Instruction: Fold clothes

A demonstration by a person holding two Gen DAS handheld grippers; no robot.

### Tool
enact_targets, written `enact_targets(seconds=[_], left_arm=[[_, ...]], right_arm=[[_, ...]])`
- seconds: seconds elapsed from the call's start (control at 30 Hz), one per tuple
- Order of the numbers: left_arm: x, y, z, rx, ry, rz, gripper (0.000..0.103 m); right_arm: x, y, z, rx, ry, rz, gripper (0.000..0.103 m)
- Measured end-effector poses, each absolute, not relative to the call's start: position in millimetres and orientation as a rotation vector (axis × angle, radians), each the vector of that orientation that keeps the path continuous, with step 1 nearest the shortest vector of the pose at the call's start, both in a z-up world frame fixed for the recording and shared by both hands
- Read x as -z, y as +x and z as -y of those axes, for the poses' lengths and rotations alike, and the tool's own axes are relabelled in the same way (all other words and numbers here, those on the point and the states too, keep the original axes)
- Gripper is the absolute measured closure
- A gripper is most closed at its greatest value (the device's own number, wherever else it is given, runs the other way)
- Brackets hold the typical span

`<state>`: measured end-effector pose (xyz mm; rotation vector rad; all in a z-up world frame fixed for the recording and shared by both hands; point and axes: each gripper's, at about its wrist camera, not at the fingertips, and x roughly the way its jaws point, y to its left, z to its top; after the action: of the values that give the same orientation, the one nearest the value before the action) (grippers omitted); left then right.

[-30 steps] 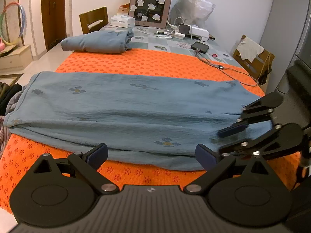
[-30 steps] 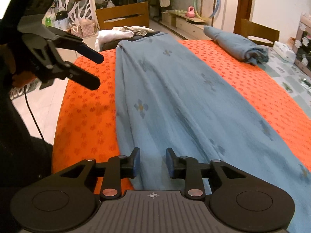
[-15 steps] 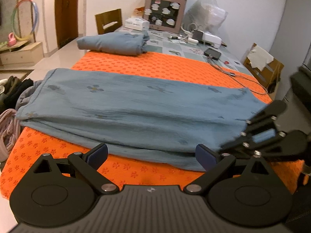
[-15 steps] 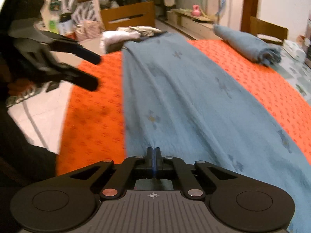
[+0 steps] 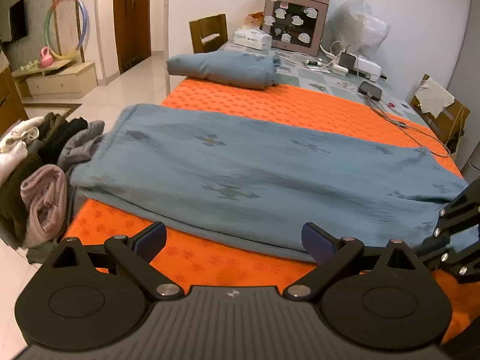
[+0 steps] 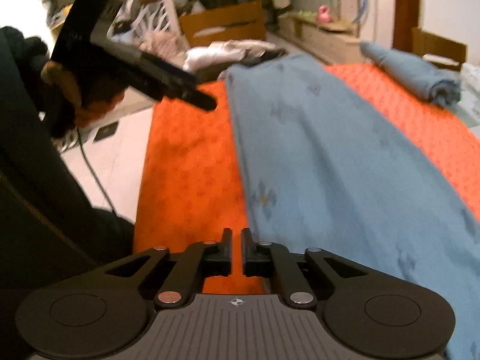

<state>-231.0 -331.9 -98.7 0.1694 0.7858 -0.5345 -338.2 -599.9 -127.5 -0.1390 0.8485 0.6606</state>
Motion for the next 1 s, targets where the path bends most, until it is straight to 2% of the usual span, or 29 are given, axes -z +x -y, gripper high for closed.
enact_targets(seconds=[0.13,0.27,0.4,0.5,0.63,0.83,0.93,1.0], left_arm=[[101,-202,312,0.533,0.177,-0.779,0.004],[106,-167,297,0.577,0.208,-0.776,0.006],[116,-132,296,0.654,0.216,-0.792,0.016],[127,-111,301,0.727,0.223,-0.801,0.023],[145,-93,297,0.786,0.291,-0.837,0.03],[156,-83,266,0.783,0.364,-0.835,0.031],[155,-81,260,0.782,0.376,-0.841,0.031],[153,-78,257,0.779,0.36,-0.856,0.031]], right_arm=[[131,-313,584,-0.476,-0.087,-0.838,0.085],[143,-287,570,-0.244,-0.015,-0.863,0.084],[156,-274,554,-0.043,0.069,-0.912,0.082],[159,-280,537,0.025,0.101,-0.926,0.073],[151,-291,515,-0.012,0.131,-0.964,0.074],[142,-285,527,0.15,0.074,-0.901,0.071],[146,-285,542,0.237,0.042,-0.894,0.062],[152,-289,553,0.289,0.029,-0.916,0.062]])
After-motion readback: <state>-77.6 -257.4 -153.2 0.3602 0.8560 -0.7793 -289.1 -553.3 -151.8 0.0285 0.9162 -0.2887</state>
